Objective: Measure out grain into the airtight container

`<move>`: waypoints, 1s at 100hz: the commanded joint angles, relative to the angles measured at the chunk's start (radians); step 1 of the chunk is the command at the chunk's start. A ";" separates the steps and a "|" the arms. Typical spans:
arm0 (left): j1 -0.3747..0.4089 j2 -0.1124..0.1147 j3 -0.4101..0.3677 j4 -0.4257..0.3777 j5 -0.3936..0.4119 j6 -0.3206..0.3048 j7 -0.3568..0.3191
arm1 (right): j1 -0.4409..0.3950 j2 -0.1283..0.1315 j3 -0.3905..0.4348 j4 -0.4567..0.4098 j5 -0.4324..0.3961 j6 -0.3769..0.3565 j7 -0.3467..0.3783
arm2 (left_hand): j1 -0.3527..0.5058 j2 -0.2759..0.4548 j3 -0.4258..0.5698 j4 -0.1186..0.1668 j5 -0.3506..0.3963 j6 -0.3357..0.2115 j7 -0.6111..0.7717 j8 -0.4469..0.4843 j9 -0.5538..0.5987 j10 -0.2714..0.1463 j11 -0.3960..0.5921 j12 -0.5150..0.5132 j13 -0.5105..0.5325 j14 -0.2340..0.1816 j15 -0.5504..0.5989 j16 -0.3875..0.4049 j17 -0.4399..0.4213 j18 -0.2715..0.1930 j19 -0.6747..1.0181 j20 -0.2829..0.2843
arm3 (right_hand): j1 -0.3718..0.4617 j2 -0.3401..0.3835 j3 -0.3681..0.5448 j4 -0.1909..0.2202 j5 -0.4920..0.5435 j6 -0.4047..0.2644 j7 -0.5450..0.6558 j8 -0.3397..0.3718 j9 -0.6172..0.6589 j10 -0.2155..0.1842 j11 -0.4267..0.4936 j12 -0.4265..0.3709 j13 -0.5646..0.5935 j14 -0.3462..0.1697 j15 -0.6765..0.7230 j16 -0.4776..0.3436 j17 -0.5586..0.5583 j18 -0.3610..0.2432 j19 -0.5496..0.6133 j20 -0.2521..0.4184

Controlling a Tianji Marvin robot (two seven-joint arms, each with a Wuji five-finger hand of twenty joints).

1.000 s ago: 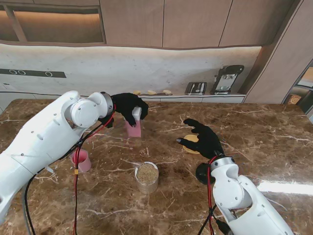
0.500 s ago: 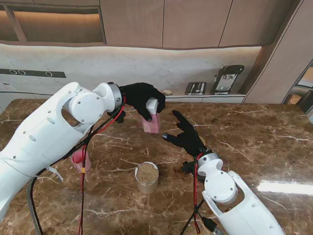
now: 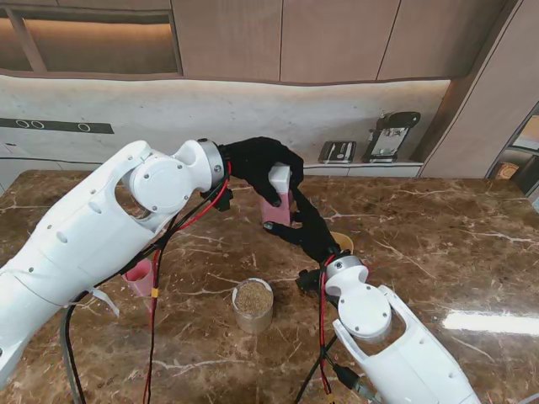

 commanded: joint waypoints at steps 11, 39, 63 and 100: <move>-0.017 -0.017 0.021 -0.001 -0.019 0.001 0.005 | 0.020 -0.027 -0.023 0.020 0.017 0.006 -0.031 | 0.233 0.166 0.180 0.045 0.066 0.049 0.130 0.053 0.160 -0.151 0.136 0.096 0.114 -0.037 0.076 0.058 -0.011 -0.108 0.020 0.026 | 0.090 -0.023 -0.051 -0.031 -0.066 -0.132 0.127 0.281 0.010 -0.040 0.159 0.069 0.151 -0.058 0.076 0.083 0.155 -0.077 0.134 -0.013; -0.015 -0.019 0.037 0.002 -0.036 0.000 0.002 | 0.046 -0.054 -0.038 0.052 0.073 0.009 -0.087 | 0.231 0.165 0.180 0.044 0.070 0.049 0.127 0.054 0.164 -0.153 0.132 0.101 0.116 -0.038 0.072 0.061 -0.010 -0.108 0.017 0.033 | 0.133 -0.037 -0.059 -0.031 -0.015 -0.077 -0.044 -0.021 0.136 -0.087 0.306 0.032 0.279 -0.099 0.113 0.130 0.225 -0.080 0.208 -0.003; -0.023 -0.027 0.056 0.019 -0.049 -0.001 0.012 | 0.058 -0.071 -0.049 0.065 0.092 -0.007 -0.133 | 0.229 0.166 0.180 0.044 0.071 0.047 0.127 0.056 0.166 -0.156 0.130 0.105 0.117 -0.040 0.070 0.064 -0.010 -0.109 0.015 0.037 | 0.264 -0.132 -0.007 -0.043 0.137 -0.078 0.157 0.055 0.496 -0.165 0.566 0.225 0.484 -0.201 0.327 0.310 0.385 -0.148 0.403 0.003; -0.015 -0.029 0.060 0.023 -0.060 -0.002 0.017 | 0.055 -0.089 -0.050 0.064 0.149 -0.014 -0.172 | 0.227 0.178 0.175 0.040 0.054 0.057 0.117 0.054 0.151 -0.148 0.120 0.106 0.104 -0.038 0.061 0.066 -0.016 -0.114 0.008 0.040 | 0.235 -0.272 0.456 -0.191 0.621 -0.372 0.807 0.138 0.770 -0.144 0.480 0.274 0.600 -0.222 0.541 0.425 0.469 -0.171 0.515 0.009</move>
